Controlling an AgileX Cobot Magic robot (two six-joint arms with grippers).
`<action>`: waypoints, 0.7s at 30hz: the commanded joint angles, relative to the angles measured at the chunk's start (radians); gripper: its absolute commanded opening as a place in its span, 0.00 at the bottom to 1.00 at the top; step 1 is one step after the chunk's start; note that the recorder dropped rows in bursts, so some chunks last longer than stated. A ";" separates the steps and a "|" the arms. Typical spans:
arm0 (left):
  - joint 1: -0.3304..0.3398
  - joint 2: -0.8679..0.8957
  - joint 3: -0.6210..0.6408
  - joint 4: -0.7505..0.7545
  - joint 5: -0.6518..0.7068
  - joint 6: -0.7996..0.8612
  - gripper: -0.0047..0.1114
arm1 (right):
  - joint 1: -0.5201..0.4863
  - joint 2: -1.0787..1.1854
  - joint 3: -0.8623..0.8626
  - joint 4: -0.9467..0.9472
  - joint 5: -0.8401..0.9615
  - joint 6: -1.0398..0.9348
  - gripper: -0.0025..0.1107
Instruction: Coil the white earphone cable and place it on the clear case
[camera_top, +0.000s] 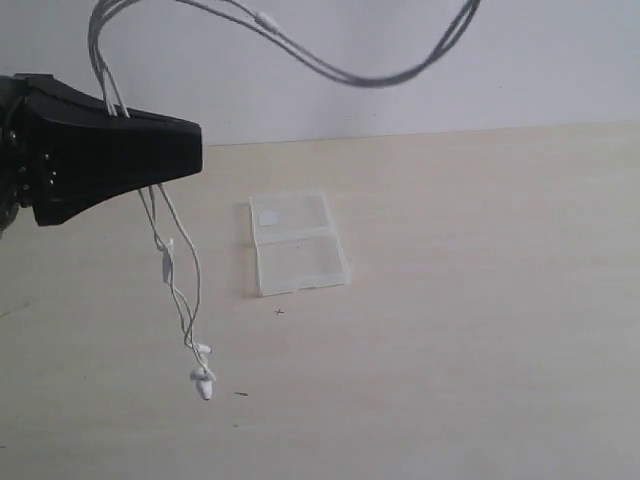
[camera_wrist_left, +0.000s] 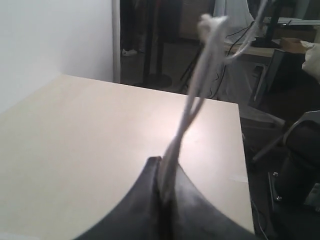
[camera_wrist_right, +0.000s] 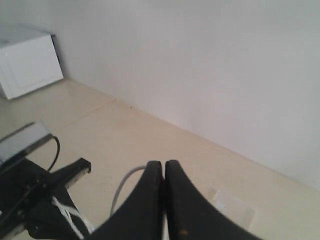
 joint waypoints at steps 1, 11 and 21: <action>0.004 -0.026 -0.008 0.033 0.014 -0.050 0.04 | 0.002 -0.001 0.106 -0.019 -0.028 0.006 0.02; 0.005 -0.037 -0.008 0.057 0.011 -0.085 0.04 | 0.002 -0.001 0.269 -0.062 -0.085 0.015 0.02; 0.088 -0.044 -0.008 0.098 0.011 -0.101 0.04 | 0.002 -0.001 0.420 -0.062 -0.131 0.031 0.02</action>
